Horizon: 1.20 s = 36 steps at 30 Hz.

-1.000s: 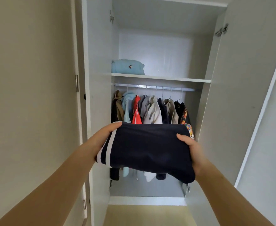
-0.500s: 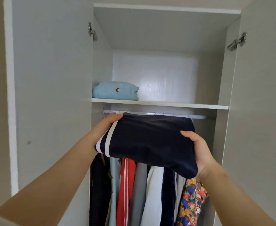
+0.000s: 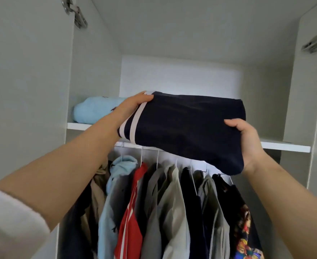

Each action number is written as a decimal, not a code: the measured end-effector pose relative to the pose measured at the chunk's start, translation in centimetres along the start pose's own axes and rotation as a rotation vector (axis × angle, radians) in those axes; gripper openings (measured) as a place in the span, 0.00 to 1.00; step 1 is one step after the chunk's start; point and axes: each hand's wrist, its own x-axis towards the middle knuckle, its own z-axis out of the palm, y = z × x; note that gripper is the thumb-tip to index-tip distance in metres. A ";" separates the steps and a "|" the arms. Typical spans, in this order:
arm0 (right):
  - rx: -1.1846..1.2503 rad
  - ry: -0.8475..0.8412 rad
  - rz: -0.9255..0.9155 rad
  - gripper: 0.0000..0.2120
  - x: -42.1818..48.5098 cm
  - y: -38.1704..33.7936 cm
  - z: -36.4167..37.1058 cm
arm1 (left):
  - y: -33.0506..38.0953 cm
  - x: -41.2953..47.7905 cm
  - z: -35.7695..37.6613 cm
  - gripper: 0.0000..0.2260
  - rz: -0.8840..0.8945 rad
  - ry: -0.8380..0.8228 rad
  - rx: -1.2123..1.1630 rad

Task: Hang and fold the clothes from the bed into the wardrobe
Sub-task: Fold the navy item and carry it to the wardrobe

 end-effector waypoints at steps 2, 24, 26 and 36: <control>-0.066 0.026 -0.018 0.09 2.8 -0.6 -0.3 | 0.2 2.7 -0.4 0.10 -0.012 -0.053 0.028; -0.986 0.326 -0.020 0.17 23.7 -1.0 -5.7 | -4.6 20.4 -3.1 0.25 -0.224 -0.046 1.625; -1.049 0.343 -0.065 0.12 23.7 -1.0 -5.8 | -4.6 19.8 -2.3 0.25 -0.124 0.041 1.761; -0.940 0.303 -0.143 0.08 22.0 -0.6 -5.4 | -6.8 17.3 -0.2 0.17 -0.300 -0.273 1.645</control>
